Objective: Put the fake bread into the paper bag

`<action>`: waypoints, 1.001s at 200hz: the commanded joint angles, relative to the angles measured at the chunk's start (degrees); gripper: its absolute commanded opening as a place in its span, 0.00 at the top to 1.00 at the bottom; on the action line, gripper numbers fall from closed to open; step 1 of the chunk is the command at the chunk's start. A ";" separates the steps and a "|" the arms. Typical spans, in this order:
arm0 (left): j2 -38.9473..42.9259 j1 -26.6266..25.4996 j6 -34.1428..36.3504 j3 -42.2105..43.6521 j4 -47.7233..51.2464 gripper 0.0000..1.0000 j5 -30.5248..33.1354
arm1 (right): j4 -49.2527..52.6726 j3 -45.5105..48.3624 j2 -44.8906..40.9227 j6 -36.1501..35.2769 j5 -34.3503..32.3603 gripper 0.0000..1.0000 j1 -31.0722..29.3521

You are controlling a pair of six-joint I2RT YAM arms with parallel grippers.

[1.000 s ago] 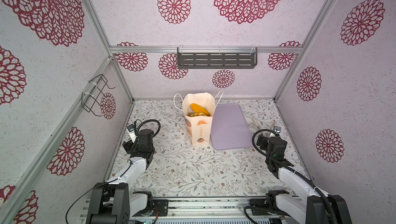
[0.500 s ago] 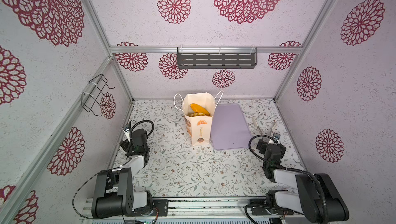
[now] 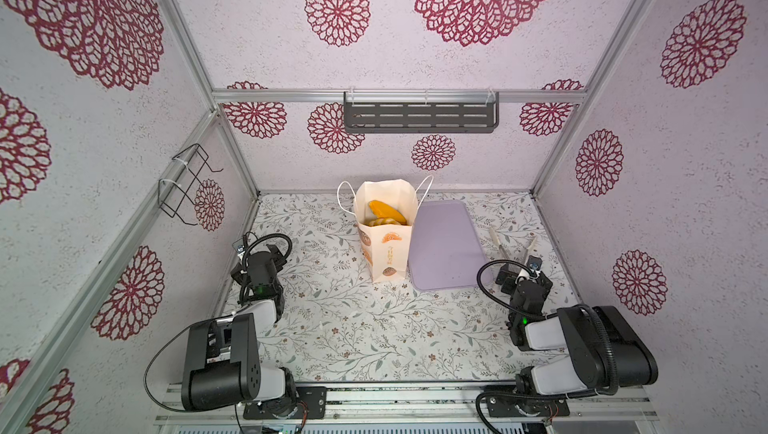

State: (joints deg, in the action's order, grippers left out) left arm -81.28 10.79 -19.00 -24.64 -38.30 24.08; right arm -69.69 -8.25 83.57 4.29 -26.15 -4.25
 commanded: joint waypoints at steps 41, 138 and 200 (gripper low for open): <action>-1.26 0.45 2.13 1.31 -6.77 0.03 -4.29 | -6.77 -1.64 3.26 -1.92 3.94 0.01 0.38; -7.66 -1.54 7.81 2.53 -15.97 0.03 -12.62 | -4.73 -3.75 4.73 -2.75 6.17 0.01 0.47; -8.48 -5.34 9.69 1.50 -15.29 0.03 -2.19 | 1.85 -6.96 4.65 -2.65 14.76 0.01 3.02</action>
State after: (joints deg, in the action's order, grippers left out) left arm -89.01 5.56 -10.81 -22.52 -51.57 18.96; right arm -68.82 -14.00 88.71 1.52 -15.81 -2.96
